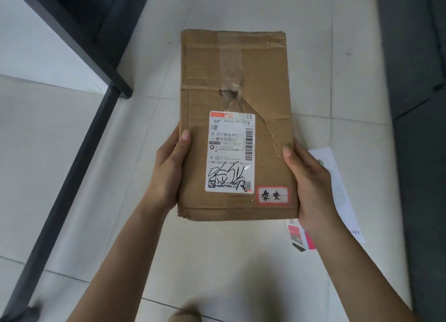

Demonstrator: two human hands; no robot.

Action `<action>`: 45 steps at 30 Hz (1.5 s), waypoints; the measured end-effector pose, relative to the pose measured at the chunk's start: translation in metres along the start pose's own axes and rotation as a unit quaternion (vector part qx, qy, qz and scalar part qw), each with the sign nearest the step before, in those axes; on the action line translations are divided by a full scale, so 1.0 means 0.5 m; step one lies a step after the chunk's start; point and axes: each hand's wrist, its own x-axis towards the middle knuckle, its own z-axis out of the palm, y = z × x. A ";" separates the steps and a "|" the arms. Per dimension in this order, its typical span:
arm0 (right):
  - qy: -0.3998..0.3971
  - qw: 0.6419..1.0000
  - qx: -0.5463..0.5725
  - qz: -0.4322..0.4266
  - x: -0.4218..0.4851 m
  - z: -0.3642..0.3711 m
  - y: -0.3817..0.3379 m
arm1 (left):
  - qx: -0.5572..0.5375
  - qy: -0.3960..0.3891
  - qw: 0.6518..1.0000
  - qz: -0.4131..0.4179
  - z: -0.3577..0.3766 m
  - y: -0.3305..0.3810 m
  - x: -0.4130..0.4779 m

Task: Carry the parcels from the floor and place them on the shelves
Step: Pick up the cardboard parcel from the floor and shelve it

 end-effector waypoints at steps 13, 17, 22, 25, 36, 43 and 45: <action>0.010 1.000 0.000 0.015 -0.349 0.155 -0.564 | -0.001 -0.003 0.999 -0.044 0.047 0.619 -0.259; 0.031 0.999 -0.025 0.025 -0.488 0.246 -0.819 | -0.020 -0.009 0.999 -0.050 0.050 0.884 -0.355; 0.063 0.997 -0.040 0.016 -0.622 0.370 -1.079 | -0.015 -0.018 0.998 -0.060 0.044 1.167 -0.415; 0.078 0.996 -0.032 -0.006 -0.677 0.443 -1.164 | -0.001 -0.026 0.998 -0.055 0.023 1.282 -0.416; 0.106 0.994 -0.010 -0.032 -0.607 0.621 -1.298 | 0.009 -0.077 0.997 -0.011 -0.041 1.498 -0.246; 0.133 0.989 -0.012 -0.067 -0.356 0.640 -1.430 | -0.021 -0.109 0.994 -0.006 0.079 1.581 0.037; 0.132 0.989 -0.010 -0.071 -0.280 0.641 -1.485 | -0.025 -0.114 0.993 -0.010 0.123 1.618 0.117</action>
